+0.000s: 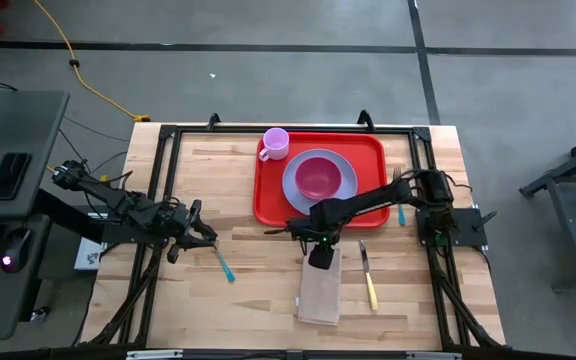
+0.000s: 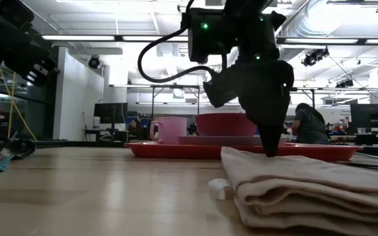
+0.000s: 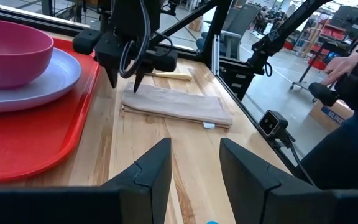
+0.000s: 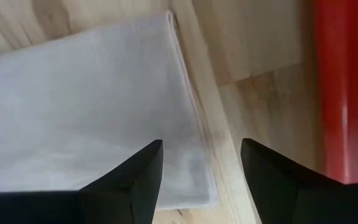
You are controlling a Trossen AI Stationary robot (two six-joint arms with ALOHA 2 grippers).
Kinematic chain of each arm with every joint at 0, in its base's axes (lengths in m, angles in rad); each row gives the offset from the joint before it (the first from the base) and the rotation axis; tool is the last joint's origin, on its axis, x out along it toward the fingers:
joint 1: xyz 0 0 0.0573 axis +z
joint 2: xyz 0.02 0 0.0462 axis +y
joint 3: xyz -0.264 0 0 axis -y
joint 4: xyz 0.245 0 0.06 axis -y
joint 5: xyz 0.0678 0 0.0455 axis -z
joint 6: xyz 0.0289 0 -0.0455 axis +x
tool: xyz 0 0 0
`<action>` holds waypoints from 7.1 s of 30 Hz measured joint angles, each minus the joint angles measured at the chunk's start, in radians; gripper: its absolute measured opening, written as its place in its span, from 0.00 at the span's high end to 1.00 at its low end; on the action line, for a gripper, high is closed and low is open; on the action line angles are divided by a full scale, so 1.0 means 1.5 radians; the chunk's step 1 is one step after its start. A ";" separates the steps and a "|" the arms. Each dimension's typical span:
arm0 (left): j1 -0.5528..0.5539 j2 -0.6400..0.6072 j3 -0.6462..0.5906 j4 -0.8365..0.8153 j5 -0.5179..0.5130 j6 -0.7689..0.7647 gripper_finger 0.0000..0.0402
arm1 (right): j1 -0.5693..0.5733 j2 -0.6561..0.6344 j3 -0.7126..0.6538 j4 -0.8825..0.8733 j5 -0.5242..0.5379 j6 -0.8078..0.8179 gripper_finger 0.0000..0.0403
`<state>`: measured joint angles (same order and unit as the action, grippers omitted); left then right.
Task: Set up tray
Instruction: Put the white napkin to the right of the blue plate on the red serving tray
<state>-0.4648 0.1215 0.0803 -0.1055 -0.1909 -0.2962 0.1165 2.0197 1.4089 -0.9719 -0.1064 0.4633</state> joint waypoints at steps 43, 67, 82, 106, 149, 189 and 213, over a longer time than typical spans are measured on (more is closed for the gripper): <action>0.000 0.000 0.000 -0.001 0.000 0.000 0.59 | 0.037 -0.002 -0.078 0.058 0.031 0.058 0.99; 0.000 0.000 0.000 -0.001 0.000 0.002 0.59 | 0.088 -0.128 -0.077 -0.032 0.074 0.181 1.00; 0.000 0.000 0.000 0.000 0.000 0.001 0.59 | 0.083 -0.144 -0.077 -0.162 0.142 0.215 1.00; 0.000 0.000 0.000 0.000 0.000 0.002 0.59 | -0.062 -0.144 -0.076 -0.299 0.288 0.189 1.00; 0.000 0.000 0.000 -0.001 0.000 0.002 0.59 | -0.399 -0.145 -0.076 -0.260 0.382 -0.091 1.00; 0.000 0.000 0.000 -0.001 -0.002 0.001 0.59 | -0.478 -0.128 -0.178 -0.133 0.347 -0.244 1.00; 0.000 0.000 0.000 -0.001 -0.009 -0.018 0.59 | -0.497 -0.129 -0.185 0.052 0.312 -0.297 1.00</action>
<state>-0.4649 0.1219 0.0803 -0.1066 -0.2043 -0.3238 -0.6284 1.8267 1.1313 -0.8933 0.3618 0.0177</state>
